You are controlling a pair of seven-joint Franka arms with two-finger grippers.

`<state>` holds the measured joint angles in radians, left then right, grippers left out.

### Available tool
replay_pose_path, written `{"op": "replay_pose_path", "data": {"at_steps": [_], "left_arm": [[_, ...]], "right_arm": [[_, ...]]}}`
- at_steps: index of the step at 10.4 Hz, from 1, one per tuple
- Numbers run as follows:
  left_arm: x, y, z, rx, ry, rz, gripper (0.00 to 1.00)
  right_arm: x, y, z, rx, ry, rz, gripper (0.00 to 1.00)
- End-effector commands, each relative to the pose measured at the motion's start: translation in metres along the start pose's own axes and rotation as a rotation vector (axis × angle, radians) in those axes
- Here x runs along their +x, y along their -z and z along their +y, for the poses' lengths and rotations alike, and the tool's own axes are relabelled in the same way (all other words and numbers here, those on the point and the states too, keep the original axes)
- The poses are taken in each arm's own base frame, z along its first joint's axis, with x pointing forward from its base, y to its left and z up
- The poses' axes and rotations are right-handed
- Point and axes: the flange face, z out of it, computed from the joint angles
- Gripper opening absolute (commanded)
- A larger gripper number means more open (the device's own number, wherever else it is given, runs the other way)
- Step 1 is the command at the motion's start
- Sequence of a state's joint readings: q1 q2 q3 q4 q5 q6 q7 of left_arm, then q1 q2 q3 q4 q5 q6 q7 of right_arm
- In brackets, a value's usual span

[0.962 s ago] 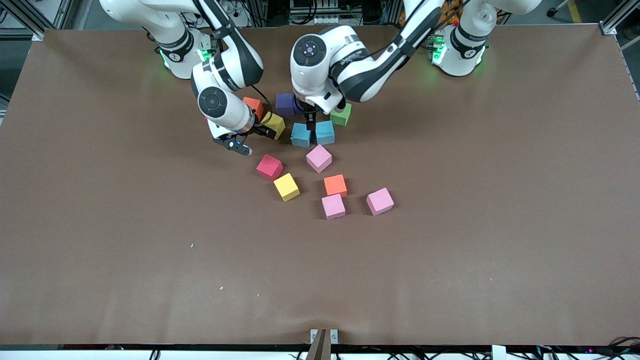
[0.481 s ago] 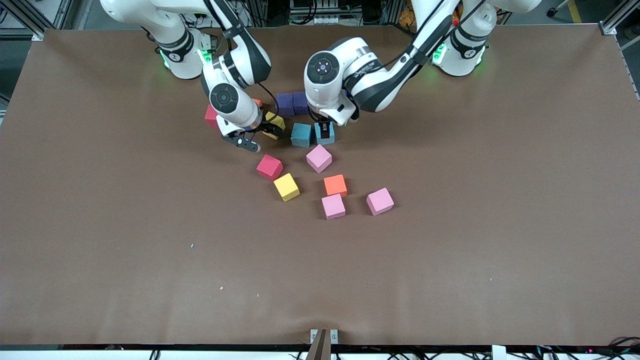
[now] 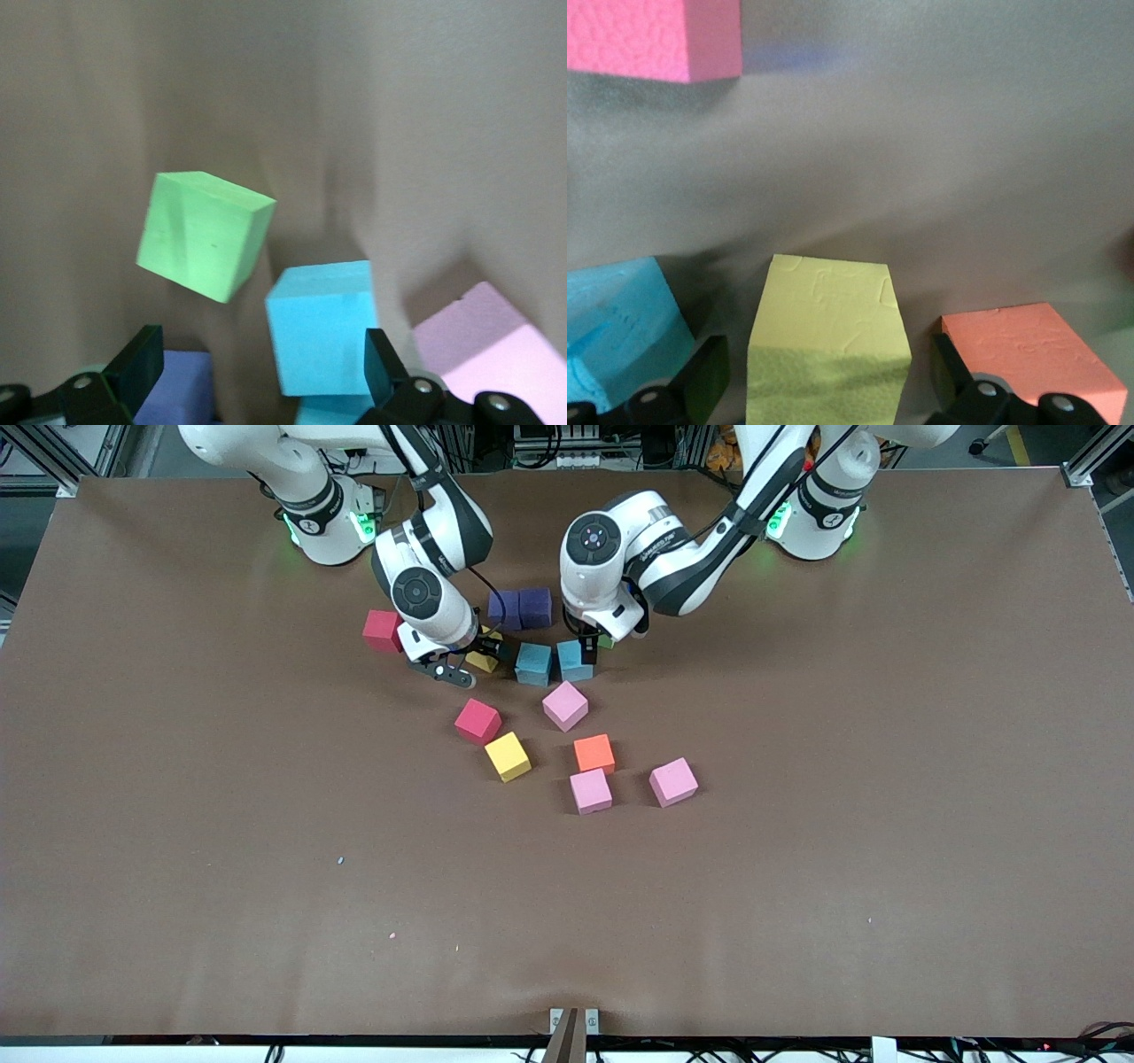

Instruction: Arrange 11 blocks into digit 3

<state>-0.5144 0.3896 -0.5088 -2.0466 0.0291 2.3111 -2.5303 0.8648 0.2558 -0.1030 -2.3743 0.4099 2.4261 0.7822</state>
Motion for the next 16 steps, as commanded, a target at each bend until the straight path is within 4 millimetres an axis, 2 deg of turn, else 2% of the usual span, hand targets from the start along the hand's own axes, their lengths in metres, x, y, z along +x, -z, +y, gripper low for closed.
{"op": "replay_pose_path", "data": {"at_steps": [1,2,3,4,6,7,8,9,11,12,15,16], "left_arm": [[0.008,0.008,-0.035,-0.028,-0.240,0.018,1.00],[0.007,0.001,-0.045,-0.015,-0.357,0.029,1.00],[0.010,-0.006,-0.059,-0.004,-0.489,0.048,1.00],[0.016,-0.010,-0.063,0.003,-0.526,0.060,1.00],[0.029,-0.018,-0.061,0.011,-0.501,0.071,1.00],[0.036,-0.017,-0.057,-0.022,-0.430,0.040,1.00],[0.049,-0.011,-0.042,-0.070,-0.311,0.000,1.00],[0.047,-0.008,-0.043,-0.078,-0.301,-0.007,1.00],[0.046,-0.013,-0.044,-0.088,-0.299,-0.025,1.00],[0.049,-0.019,-0.046,-0.094,-0.301,-0.035,1.00],[0.049,-0.032,-0.051,-0.102,-0.295,-0.063,1.00],[0.048,-0.032,-0.052,-0.106,-0.296,-0.069,1.00]], "right_arm": [[-0.007,-0.006,0.002,0.004,0.000,-0.003,1.00],[-0.009,-0.008,0.003,0.000,0.005,-0.004,0.82],[-0.010,-0.008,0.003,-0.001,0.019,-0.003,0.52],[-0.010,-0.007,0.003,0.001,0.020,-0.004,0.36],[-0.010,-0.001,0.000,0.015,0.031,0.003,0.35],[-0.010,0.002,-0.002,0.022,0.074,0.008,0.35],[-0.014,0.004,-0.005,0.029,0.145,0.017,0.35],[-0.015,0.007,-0.008,0.038,0.214,0.028,0.35],[-0.035,0.007,-0.024,0.054,0.309,0.060,0.35],[-0.042,0.006,-0.029,0.059,0.331,0.074,0.35],[-0.043,0.009,-0.035,0.064,0.340,0.079,0.35],[-0.051,0.002,-0.037,0.048,0.357,0.074,0.35]]}}
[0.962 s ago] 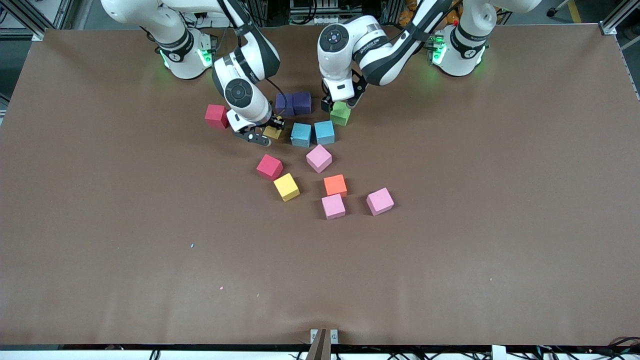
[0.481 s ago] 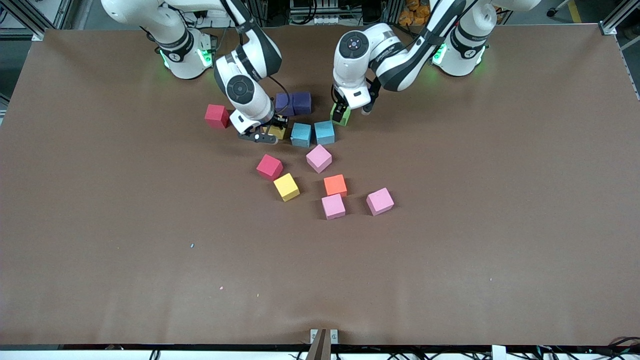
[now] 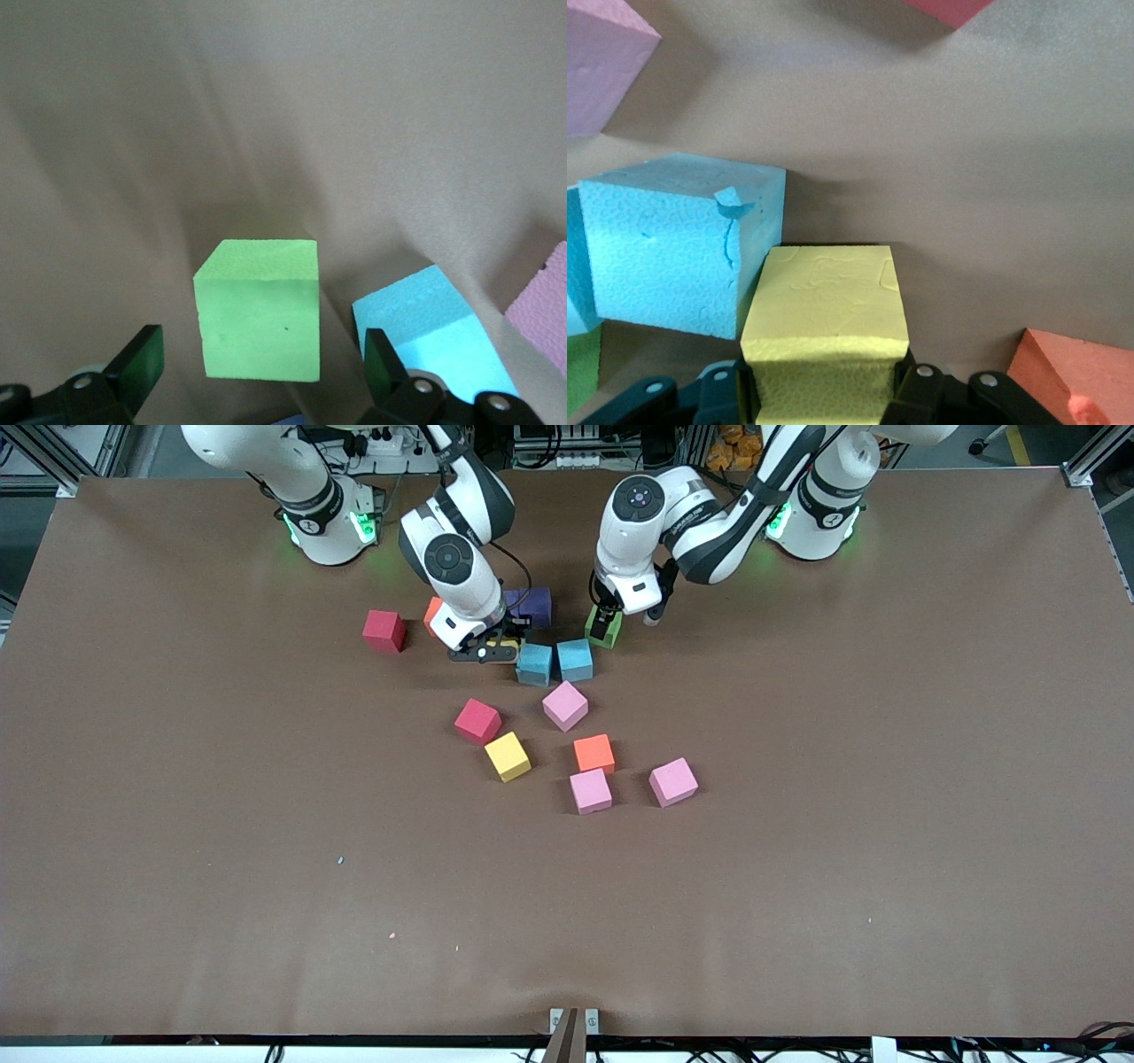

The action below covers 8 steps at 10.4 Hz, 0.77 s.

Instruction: Arrange 11 blocks into digit 3

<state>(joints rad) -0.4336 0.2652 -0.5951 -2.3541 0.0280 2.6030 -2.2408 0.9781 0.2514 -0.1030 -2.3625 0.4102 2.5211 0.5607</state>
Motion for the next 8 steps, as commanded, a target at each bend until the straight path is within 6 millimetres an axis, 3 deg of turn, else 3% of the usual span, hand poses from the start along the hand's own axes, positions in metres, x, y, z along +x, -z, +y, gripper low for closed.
{"op": "replay_pose_path", "data": {"at_steps": [1,3,8], "left_arm": [[-0.004,-0.003,-0.006,-0.008,0.011,-0.017,1.00],[-0.011,-0.010,-0.011,-0.010,-0.003,-0.033,1.00],[-0.006,-0.017,-0.019,-0.005,-0.007,-0.025,1.00]], "right_arm": [[-0.009,-0.004,-0.005,-0.004,0.023,-0.011,0.35],[-0.011,-0.009,-0.005,-0.016,0.018,-0.019,0.35],[-0.018,-0.022,-0.008,-0.044,0.014,-0.028,0.35]]}}
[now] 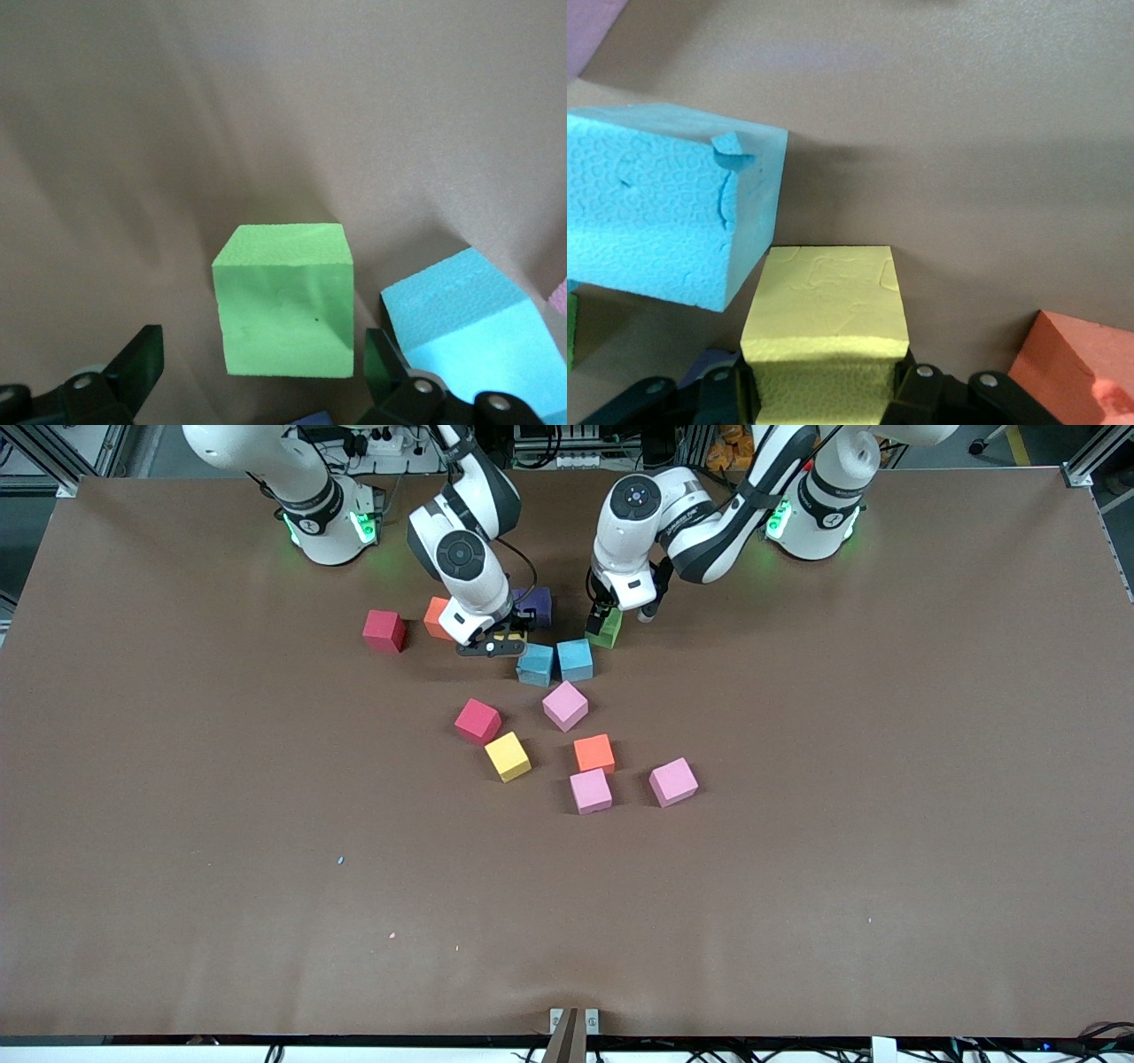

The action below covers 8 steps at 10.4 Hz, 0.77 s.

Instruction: Arrange 11 blocks into digit 3

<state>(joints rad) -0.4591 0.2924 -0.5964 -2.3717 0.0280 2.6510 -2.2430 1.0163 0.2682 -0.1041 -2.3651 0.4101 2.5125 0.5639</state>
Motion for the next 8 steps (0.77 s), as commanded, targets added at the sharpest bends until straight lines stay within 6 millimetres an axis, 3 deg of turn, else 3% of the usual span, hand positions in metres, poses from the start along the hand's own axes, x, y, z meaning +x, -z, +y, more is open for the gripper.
{"op": "replay_pose_path", "data": {"at_steps": [1,8], "left_arm": [[0.002,-0.004,-0.007,-0.020,0.012,-0.015,1.00],[0.001,-0.015,-0.007,-0.027,0.031,-0.046,1.00]], "right_arm": [[-0.002,-0.009,0.000,-0.018,-0.013,-0.008,0.35],[0.000,-0.009,0.006,-0.056,0.009,-0.019,0.35]]}}
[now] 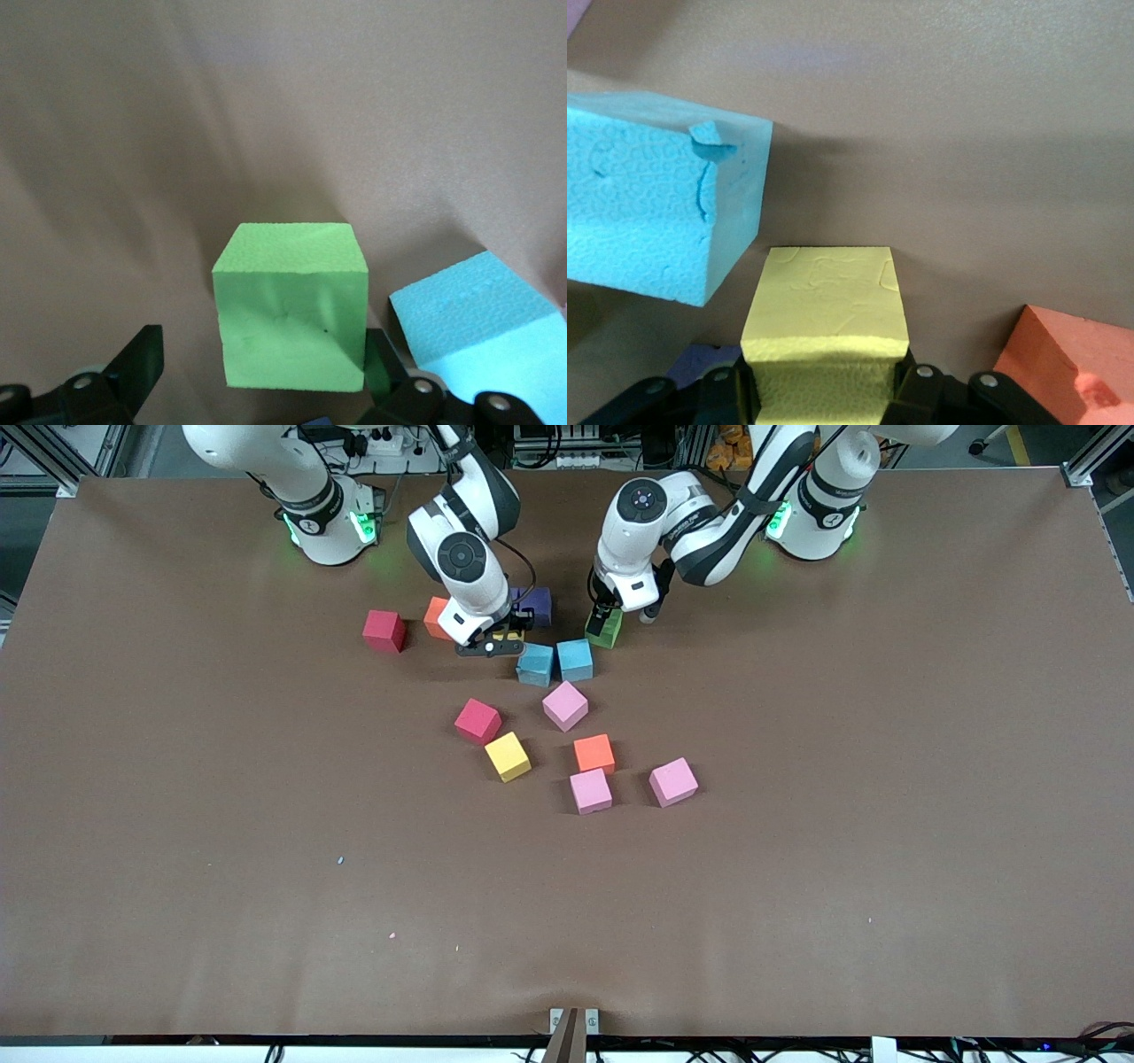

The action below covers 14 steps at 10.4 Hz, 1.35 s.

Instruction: Arrange 11 blocks into digit 3

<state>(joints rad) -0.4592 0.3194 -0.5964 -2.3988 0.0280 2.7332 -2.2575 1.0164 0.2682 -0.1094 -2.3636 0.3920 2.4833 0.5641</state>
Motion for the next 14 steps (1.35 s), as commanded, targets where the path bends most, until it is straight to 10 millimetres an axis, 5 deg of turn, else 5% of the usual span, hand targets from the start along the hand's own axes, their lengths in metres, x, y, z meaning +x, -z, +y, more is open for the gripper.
{"op": "replay_pose_path", "data": {"at_steps": [1,2,4,5,10,11,12,14], "left_arm": [[-0.001,-0.002,-0.002,-0.013,0.014,-0.015,0.94],[-0.001,-0.002,-0.002,-0.013,0.016,-0.015,0.77],[0.000,-0.001,0.000,-0.016,0.020,-0.017,0.23],[0.000,-0.001,0.000,-0.015,0.020,-0.016,0.07],[-0.006,0.011,0.008,-0.040,0.159,-0.033,0.00],[-0.010,0.017,0.014,-0.049,0.248,-0.048,0.00],[-0.015,0.023,0.017,-0.055,0.341,-0.057,0.00],[-0.020,0.024,0.016,-0.053,0.399,-0.061,0.00]], "right_arm": [[0.002,-0.007,0.003,-0.034,0.003,0.000,0.35],[0.005,-0.003,0.001,-0.029,0.003,0.006,0.35],[0.010,0.001,0.002,-0.027,-0.004,0.008,0.35],[0.010,0.002,0.000,-0.035,0.002,-0.001,0.35],[0.009,-0.001,-0.002,-0.046,-0.020,-0.002,0.36],[0.009,-0.001,-0.003,-0.047,-0.019,-0.002,0.61],[0.010,-0.002,-0.002,-0.048,-0.022,-0.002,1.00],[0.015,0.008,-0.006,-0.030,-0.021,0.009,1.00]]}}
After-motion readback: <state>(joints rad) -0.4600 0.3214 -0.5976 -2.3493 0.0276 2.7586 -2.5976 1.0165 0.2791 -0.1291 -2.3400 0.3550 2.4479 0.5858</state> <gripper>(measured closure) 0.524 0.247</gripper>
